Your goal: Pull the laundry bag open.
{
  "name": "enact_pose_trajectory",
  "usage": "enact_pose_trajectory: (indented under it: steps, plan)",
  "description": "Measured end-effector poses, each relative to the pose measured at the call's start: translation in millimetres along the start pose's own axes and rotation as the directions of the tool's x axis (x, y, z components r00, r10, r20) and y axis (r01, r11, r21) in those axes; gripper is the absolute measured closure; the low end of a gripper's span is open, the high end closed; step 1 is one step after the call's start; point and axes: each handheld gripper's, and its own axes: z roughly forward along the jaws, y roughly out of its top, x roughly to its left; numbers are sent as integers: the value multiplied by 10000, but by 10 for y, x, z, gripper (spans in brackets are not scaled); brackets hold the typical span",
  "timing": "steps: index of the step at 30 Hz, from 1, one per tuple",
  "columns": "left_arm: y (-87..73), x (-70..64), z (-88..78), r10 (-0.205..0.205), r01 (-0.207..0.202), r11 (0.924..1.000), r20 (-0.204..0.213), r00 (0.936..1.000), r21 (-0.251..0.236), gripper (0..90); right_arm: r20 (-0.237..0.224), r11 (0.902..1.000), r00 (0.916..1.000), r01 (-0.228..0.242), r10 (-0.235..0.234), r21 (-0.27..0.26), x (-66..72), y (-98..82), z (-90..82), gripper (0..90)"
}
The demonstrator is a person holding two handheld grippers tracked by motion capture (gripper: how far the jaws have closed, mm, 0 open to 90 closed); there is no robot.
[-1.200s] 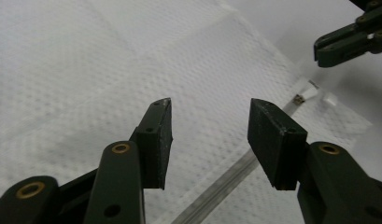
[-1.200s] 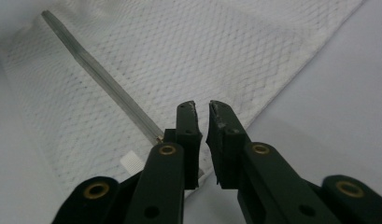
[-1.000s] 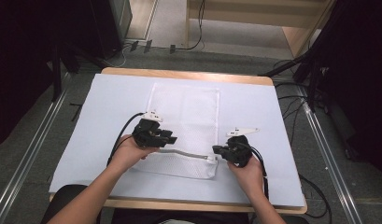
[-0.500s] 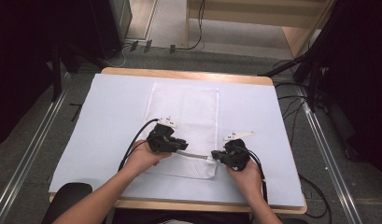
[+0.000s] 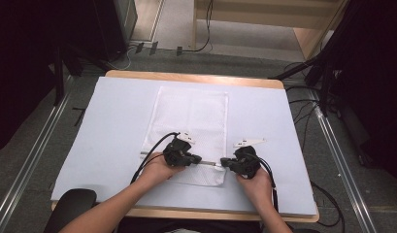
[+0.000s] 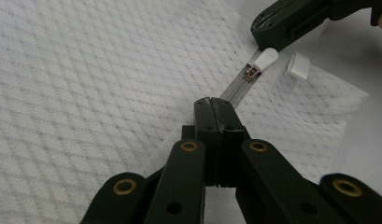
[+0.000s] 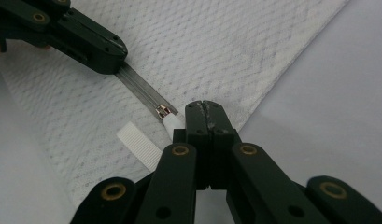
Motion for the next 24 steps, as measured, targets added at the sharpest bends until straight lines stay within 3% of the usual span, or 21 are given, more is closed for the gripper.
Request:
enact_pose_trajectory:
  steps: [2,15,24]
  plan:
    - [1,-13,7,0,0,10000,0,10000,79,900,-229,9997,9995,-236,237,36,1,2,-8,900]
    - [6,5,23,-69,68,10000,194,9998,52,900,-566,9999,9983,140,-134,91,134,12,71,900]
    - [30,21,11,-280,279,9996,286,9992,27,881,-132,9975,9975,698,-699,-122,166,50,58,900]
